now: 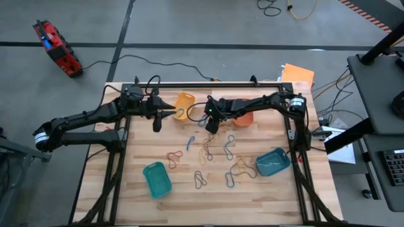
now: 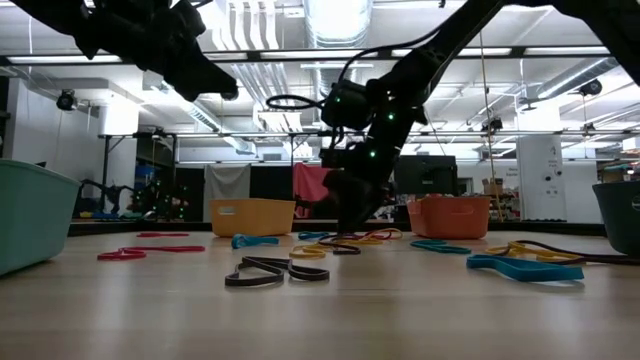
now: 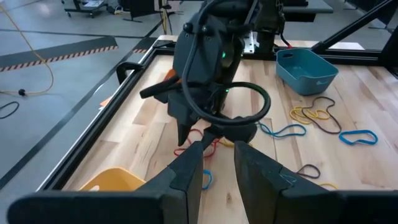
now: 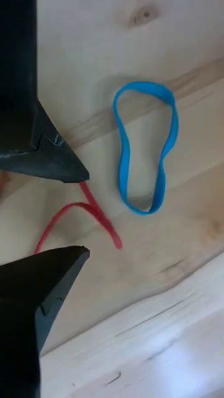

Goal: Sort rubber bands into baskets
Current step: Put the red rubber band into the orange bin

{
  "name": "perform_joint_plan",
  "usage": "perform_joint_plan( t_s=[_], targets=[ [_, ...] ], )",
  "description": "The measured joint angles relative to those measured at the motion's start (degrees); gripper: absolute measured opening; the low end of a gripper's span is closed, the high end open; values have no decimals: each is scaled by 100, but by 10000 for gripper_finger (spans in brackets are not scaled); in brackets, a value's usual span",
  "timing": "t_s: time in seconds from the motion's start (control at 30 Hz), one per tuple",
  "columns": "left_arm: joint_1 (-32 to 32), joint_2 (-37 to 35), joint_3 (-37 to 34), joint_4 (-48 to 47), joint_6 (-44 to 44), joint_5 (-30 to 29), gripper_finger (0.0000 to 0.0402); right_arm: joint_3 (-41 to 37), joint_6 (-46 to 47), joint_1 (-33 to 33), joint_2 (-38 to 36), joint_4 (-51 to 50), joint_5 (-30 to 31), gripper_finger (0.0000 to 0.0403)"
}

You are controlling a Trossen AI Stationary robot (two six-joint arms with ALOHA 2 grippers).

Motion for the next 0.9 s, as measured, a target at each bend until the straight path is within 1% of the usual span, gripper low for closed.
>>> perform_joint_plan(
  t_s=[0.1, 0.3, 0.33, 0.5, 0.6, 0.9],
  targets=[
    [-1, 0, 0, 28, 7, 0, 76, 0, -11, 0, 8, -3, -2, 134],
    [-1, 0, 0, 29, 11, 0, 76, -4, -132, 0, 1, -14, -1, 27],
    [-1, 0, 0, 27, 11, 0, 76, -4, -175, 0, 1, -15, 1, 19],
    [-1, 0, -2, 25, 7, 0, 76, -10, -192, 0, -48, -39, 0, 10],
    [-1, 0, -3, 23, 4, 0, 76, -11, -215, 10, -247, -69, 0, 9],
    [1, 0, -4, 22, -39, 0, 76, -19, -357, 172, -1459, -302, 82, 9]
  ],
)
